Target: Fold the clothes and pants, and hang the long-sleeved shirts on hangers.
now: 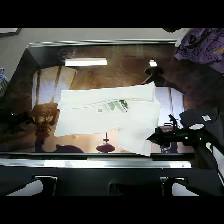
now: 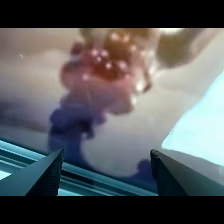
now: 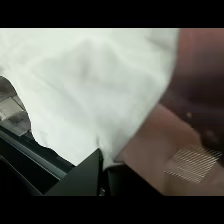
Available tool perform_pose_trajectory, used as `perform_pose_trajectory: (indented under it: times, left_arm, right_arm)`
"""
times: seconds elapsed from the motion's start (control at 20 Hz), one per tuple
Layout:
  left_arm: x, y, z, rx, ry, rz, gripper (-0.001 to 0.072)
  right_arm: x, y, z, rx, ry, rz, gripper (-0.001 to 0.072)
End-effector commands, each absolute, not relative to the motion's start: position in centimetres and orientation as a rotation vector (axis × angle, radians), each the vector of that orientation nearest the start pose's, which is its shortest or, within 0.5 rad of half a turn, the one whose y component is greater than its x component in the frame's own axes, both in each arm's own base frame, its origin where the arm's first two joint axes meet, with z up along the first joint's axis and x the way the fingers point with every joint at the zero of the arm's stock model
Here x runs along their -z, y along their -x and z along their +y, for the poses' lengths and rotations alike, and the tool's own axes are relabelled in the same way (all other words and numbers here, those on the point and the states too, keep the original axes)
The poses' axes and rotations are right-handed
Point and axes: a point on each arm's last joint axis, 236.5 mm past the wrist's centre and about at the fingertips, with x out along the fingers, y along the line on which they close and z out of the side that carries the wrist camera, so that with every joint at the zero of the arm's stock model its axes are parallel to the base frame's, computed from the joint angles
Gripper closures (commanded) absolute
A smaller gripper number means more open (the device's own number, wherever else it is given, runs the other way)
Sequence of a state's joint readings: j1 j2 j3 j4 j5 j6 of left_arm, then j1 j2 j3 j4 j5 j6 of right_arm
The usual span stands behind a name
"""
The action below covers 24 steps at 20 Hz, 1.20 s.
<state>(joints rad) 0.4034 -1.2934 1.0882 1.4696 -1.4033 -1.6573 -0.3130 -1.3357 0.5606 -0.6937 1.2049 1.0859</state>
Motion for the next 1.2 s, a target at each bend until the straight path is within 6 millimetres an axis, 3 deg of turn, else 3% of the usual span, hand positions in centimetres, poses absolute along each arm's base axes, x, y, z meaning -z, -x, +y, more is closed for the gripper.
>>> perform_pose_trajectory:
  times: [0.0, 0.15, 0.3, 0.55, 0.8, 0.9, 1.0, 1.15]
  left_arm:
    - [5.9, -27.5, 7.2, -0.178, 0.635, 1.564, 0.0099]
    - [7.7, -27.7, 3.5, 0.012, 0.839, 1.49, 0.01]
    - [8.9, -27.6, 1.1, 0.139, 0.914, 1.487, 0.0099]
    - [10.4, -28.7, 0.3, 0.165, 0.945, 1.474, 0.01]
    - [11.4, -28.4, -0.9, 0.19, 0.944, 1.52, 0.0107]
    - [11.7, -28.3, -1.6, 0.207, 0.933, 1.543, 0.0351]
    - [11.7, -28.1, -2.3, 0.227, 0.923, 1.56, 0.0688]
    - [10.7, -28.1, -2.6, 0.2, 0.973, 1.584, 0.0694]
  right_arm:
    - [8.0, -25.7, 9.7, -0.405, -0.892, 1.473, 0.0678]
    - [7.3, -25.9, 9.6, -0.403, -0.878, 1.446, 0.0678]
    - [7.0, -25.8, 9.7, -0.409, -0.878, 1.448, 0.0678]
    - [7.0, -25.8, 9.7, -0.405, -0.884, 1.449, 0.0677]
    - [7.0, -25.8, 9.7, -0.4, -0.89, 1.452, 0.0677]
    - [7.0, -25.8, 9.7, -0.397, -0.893, 1.453, 0.0677]
    - [7.0, -25.9, 9.6, -0.394, -0.891, 1.449, 0.0678]
    - [6.2, -26.4, 9.4, -0.372, -0.888, 1.414, 0.0679]
